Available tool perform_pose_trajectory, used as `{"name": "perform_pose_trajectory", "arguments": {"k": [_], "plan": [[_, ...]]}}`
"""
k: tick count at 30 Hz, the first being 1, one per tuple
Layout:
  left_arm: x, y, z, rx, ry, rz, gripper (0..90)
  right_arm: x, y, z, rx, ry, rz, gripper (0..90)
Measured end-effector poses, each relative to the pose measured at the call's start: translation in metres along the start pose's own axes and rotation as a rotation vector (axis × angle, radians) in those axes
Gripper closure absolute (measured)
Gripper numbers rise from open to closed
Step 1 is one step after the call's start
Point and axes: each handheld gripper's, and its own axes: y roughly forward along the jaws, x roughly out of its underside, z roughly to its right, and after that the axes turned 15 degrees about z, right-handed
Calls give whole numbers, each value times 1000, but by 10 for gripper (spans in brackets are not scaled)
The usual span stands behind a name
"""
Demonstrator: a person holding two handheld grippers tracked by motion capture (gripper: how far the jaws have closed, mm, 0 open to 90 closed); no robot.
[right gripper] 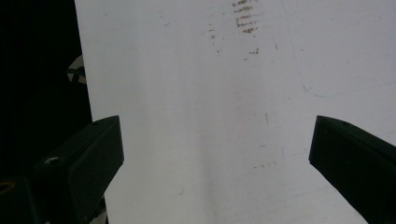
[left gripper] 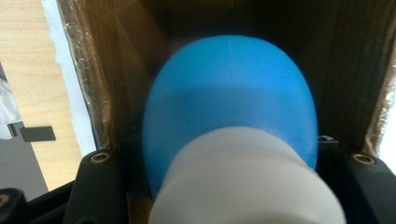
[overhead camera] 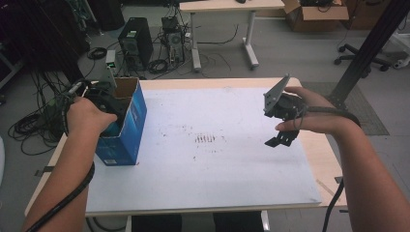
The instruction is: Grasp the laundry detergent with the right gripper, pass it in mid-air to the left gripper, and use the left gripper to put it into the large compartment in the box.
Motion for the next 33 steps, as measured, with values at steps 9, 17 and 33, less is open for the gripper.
{"name": "perform_pose_trajectory", "arguments": {"k": [9,17,33], "plan": [[1,6,0,-2,1,-12,377,2,3,0,-2,5,3,34],[2,8,-2,3,-3,-5,377,3,2,0,6,15,5,34],[3,9,-2,9,-10,-7,341,7,3,1,9,22,8,33]]}}
